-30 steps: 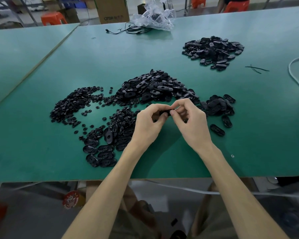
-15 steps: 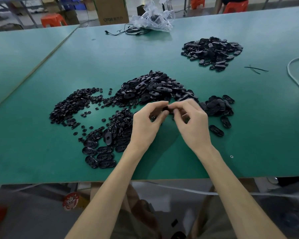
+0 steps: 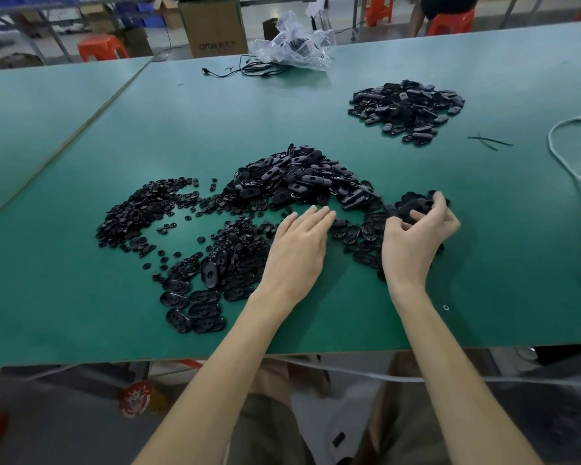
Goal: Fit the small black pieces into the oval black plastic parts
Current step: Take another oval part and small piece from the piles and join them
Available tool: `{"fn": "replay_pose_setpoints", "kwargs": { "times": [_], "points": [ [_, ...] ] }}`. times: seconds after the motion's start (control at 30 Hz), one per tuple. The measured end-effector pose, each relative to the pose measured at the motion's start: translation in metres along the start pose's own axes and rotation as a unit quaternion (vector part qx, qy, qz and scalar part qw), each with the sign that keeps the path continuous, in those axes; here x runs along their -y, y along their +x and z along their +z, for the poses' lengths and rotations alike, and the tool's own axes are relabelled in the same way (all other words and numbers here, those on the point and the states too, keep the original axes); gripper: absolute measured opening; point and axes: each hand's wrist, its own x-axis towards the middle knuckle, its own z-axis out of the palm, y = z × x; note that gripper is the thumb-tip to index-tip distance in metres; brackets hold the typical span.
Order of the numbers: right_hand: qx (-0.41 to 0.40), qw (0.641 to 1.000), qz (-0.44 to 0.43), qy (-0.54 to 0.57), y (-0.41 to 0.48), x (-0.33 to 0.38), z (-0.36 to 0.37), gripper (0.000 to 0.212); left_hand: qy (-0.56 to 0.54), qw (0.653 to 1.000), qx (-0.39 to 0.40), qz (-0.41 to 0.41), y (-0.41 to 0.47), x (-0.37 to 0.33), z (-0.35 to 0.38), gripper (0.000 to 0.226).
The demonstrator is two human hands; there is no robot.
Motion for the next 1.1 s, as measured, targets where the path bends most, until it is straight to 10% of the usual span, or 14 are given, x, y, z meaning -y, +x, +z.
{"fn": "replay_pose_setpoints", "kwargs": {
  "times": [0.37, 0.83, 1.1],
  "points": [
    [0.001, 1.000, -0.028, -0.012, -0.005, 0.005, -0.003, 0.041, -0.008, 0.999, -0.031, -0.023, -0.001, -0.004, -0.003, 0.025],
    [0.236, 0.927, -0.239, -0.167, -0.015, 0.003, 0.008, 0.009, -0.126, 0.988, -0.085, -0.013, 0.000, -0.002, -0.001, 0.016],
    [0.217, 0.950, -0.188, -0.124, -0.013, 0.004, 0.004, 0.006, 0.093, 0.974, -0.131, -0.160, 0.000, -0.005, -0.002, 0.042]
  ]
}}
